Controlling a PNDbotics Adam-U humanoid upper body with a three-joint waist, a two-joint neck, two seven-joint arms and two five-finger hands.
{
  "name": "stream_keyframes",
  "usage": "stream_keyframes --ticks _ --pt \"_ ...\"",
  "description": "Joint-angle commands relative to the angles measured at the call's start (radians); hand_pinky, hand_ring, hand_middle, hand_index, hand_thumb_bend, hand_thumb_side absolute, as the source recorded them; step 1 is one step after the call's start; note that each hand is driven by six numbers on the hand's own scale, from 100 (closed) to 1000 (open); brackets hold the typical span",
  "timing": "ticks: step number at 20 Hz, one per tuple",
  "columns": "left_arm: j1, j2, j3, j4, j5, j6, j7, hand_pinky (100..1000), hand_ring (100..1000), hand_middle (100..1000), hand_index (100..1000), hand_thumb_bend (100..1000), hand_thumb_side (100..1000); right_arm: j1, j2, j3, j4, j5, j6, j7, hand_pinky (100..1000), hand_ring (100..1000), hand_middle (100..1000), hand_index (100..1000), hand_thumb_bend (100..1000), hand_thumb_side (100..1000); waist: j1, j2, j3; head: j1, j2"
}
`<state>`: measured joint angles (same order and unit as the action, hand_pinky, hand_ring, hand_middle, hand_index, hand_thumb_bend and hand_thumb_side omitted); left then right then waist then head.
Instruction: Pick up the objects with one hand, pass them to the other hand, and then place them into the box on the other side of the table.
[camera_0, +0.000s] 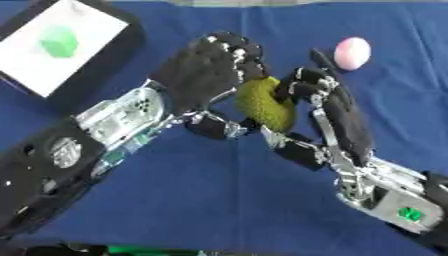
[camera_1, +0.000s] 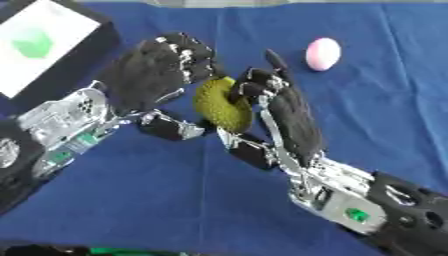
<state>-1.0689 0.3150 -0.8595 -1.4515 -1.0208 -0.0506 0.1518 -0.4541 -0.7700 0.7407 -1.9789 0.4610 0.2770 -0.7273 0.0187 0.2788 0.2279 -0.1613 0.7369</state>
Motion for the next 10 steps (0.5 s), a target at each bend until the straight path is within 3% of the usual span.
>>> stream_keyframes --ticks 1,10 --pt "-0.016 0.002 0.017 0.006 -0.005 -0.015 0.001 659 654 577 640 462 329 -0.01 -0.012 -0.006 -0.021 0.003 -0.008 -0.004 1000 400 519 455 307 100 -0.001 -0.015 0.0 0.003 -0.006" --pt "-0.015 0.005 0.011 0.006 0.037 -0.041 0.017 605 526 437 485 450 318 -0.008 -0.013 -0.007 -0.021 0.007 -0.004 0.003 1000 410 530 466 312 100 0.0 -0.016 0.001 0.0 -0.005"
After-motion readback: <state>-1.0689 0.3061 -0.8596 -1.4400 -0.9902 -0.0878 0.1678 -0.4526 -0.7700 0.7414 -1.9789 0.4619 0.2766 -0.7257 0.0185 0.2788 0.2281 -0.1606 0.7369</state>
